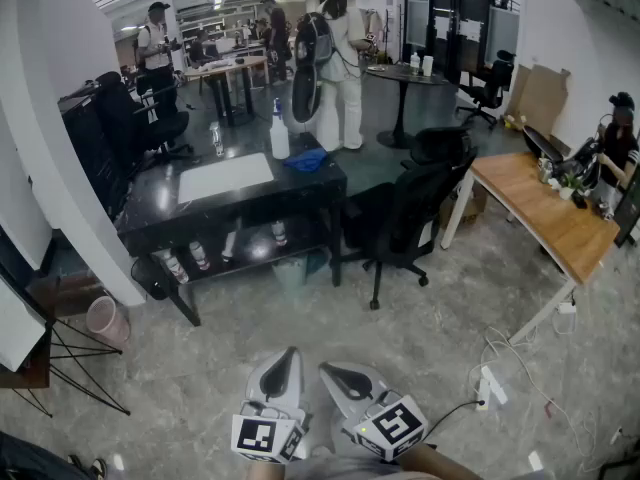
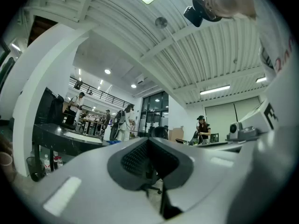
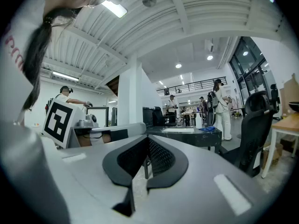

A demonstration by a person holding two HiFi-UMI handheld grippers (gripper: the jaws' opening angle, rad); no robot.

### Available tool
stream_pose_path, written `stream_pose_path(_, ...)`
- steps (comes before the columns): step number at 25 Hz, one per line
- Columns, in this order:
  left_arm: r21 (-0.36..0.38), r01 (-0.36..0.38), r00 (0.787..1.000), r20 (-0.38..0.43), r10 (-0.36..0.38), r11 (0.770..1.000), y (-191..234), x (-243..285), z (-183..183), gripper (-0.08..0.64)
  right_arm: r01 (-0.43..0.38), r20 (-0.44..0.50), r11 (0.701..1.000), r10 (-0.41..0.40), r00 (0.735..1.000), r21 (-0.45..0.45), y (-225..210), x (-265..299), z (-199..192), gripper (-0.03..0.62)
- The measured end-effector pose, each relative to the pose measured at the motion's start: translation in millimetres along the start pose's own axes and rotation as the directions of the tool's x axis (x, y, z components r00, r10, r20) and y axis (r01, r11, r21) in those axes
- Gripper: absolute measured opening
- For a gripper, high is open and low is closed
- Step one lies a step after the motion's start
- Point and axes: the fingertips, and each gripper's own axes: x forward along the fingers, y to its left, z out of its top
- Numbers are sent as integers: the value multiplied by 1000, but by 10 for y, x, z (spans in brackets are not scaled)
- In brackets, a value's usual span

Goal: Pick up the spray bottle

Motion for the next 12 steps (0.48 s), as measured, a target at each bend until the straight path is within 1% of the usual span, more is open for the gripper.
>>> stream_pose_path(5,-4,2,1000,8,-2,1000,-11,85,-3,-2,-5,9,1000,5,1000,-3,-73,15,-2,2)
stream_pose_path(7,-12,5,1000,1,-5,1000,-5,133,-8,-2,-2,8,1000,2,1000,-5,-108,33,6,2)
stream_pose_path(10,-12,17,1000,-10,-17,1000,0,193,-31,-2,6,6,1000,-6,1000,18,-181,72,-21,2)
stream_pose_path(12,-13,19,1000,-15,-19,1000,24,245,-55,-2,7,1,1000,-7,1000,9,-224,119,-31,2)
